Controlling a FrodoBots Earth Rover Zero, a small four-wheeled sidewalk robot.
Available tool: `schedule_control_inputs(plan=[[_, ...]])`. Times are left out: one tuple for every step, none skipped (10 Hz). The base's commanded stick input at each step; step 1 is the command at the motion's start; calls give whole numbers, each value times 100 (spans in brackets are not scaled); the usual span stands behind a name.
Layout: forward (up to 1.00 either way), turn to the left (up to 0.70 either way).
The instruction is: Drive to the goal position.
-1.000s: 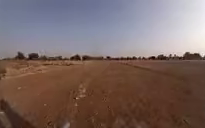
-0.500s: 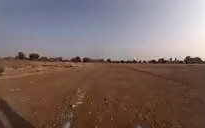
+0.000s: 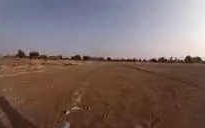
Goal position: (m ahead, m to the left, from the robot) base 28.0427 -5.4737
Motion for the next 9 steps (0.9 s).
schedule_control_inputs(plan=[[50, 0], [50, 0], [50, 0], [50, 0], [50, 0], [50, 0], [50, 0], [50, 0], [50, 0]])
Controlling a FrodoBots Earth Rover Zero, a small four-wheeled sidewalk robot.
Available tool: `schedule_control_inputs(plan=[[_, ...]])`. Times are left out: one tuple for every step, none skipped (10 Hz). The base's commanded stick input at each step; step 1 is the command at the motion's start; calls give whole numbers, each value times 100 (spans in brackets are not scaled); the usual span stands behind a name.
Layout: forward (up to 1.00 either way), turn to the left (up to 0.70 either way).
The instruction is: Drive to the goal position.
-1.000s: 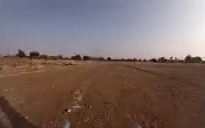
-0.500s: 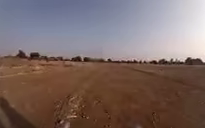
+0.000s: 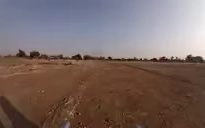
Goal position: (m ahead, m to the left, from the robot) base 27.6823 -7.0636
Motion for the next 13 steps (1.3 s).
schedule_control_inputs(plan=[[50, 0], [50, 0], [50, 0], [50, 0], [50, 0], [50, 0], [50, 0], [50, 0], [50, 0], [50, 0], [50, 0], [50, -40], [50, -50]])
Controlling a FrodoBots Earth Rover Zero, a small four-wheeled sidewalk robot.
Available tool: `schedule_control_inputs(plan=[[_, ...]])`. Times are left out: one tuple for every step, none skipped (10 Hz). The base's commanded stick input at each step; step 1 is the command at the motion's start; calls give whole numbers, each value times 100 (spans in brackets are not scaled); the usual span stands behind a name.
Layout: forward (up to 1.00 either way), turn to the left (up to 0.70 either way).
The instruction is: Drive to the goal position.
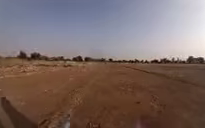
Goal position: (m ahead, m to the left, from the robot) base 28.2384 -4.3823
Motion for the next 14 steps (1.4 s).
schedule_control_inputs(plan=[[50, -30], [50, -5], [50, 0], [50, 0], [50, 0], [50, 0], [50, 0], [50, 0], [50, 0], [50, 0], [50, 0], [50, 0], [50, 0], [50, 0]])
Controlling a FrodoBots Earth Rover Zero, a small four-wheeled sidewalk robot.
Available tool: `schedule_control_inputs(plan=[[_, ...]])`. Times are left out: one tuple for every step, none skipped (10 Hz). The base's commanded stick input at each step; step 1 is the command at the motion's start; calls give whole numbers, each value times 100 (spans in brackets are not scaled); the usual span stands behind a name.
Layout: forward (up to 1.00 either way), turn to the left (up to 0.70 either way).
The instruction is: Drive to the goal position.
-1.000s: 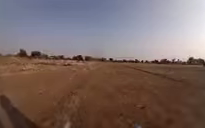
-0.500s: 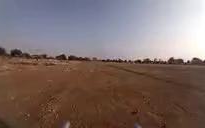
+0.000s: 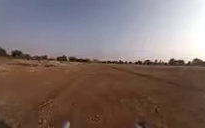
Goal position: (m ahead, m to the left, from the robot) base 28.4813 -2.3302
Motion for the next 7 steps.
schedule_control_inputs(plan=[[50, 0], [50, 0], [50, 0], [50, 0], [50, 0], [50, 0], [50, 0]])
